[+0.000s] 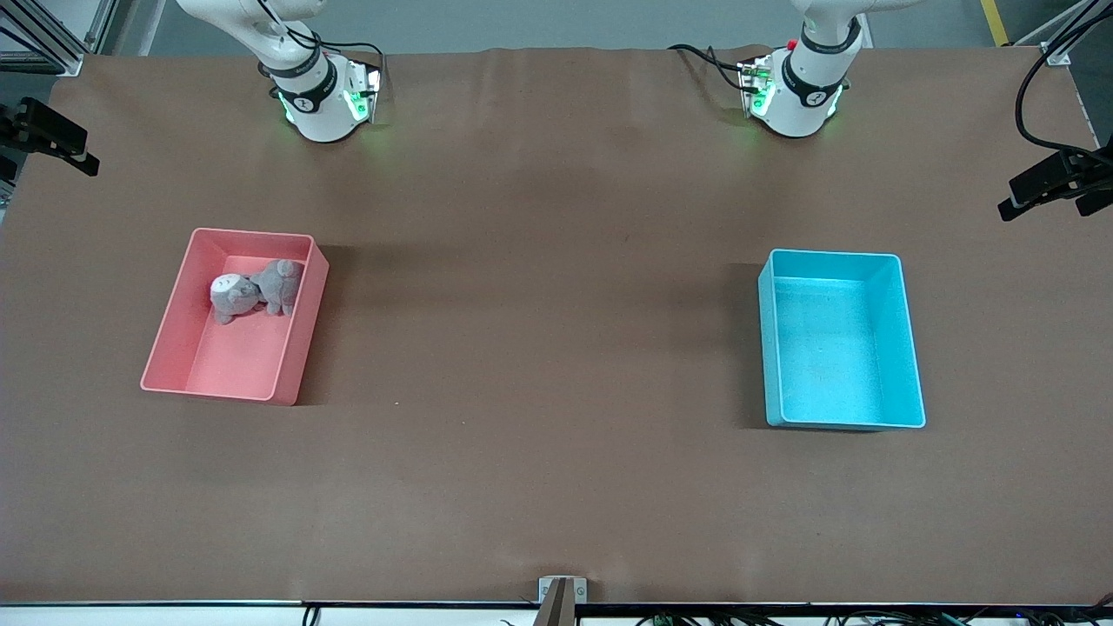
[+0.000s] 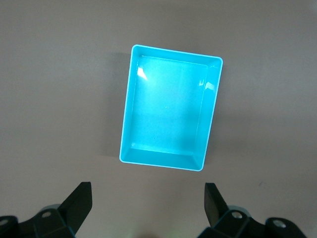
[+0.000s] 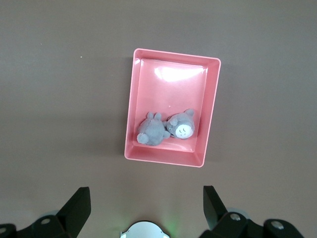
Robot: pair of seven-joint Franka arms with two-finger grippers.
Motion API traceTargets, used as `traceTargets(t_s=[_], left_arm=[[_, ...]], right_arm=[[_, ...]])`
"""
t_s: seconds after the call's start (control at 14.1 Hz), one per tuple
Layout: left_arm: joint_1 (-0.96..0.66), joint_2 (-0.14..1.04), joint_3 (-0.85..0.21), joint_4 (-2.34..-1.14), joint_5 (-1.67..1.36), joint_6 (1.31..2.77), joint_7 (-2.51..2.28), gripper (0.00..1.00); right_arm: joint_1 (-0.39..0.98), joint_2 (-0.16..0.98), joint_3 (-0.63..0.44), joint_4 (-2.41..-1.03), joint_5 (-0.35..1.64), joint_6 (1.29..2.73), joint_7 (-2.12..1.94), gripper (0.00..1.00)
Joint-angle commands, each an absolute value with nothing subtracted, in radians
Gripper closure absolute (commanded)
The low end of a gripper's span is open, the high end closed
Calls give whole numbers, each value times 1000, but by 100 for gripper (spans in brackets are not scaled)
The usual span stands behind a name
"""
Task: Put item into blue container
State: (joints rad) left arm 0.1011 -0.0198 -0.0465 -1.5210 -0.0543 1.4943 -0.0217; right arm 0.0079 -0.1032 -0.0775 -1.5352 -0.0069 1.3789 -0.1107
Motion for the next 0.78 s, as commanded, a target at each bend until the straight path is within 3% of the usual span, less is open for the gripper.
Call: traceTargets(t_s=[0.0, 0.71], left_arm=[[106, -14, -51, -1502, -71, 1491, -28, 0], [109, -14, -49, -1502, -71, 1493, -25, 0]], right_arm=[[-3, -114, -71, -1543, -18, 1373, -124, 0], [-11, -104, -75, -1540, -18, 1373, -121, 0]])
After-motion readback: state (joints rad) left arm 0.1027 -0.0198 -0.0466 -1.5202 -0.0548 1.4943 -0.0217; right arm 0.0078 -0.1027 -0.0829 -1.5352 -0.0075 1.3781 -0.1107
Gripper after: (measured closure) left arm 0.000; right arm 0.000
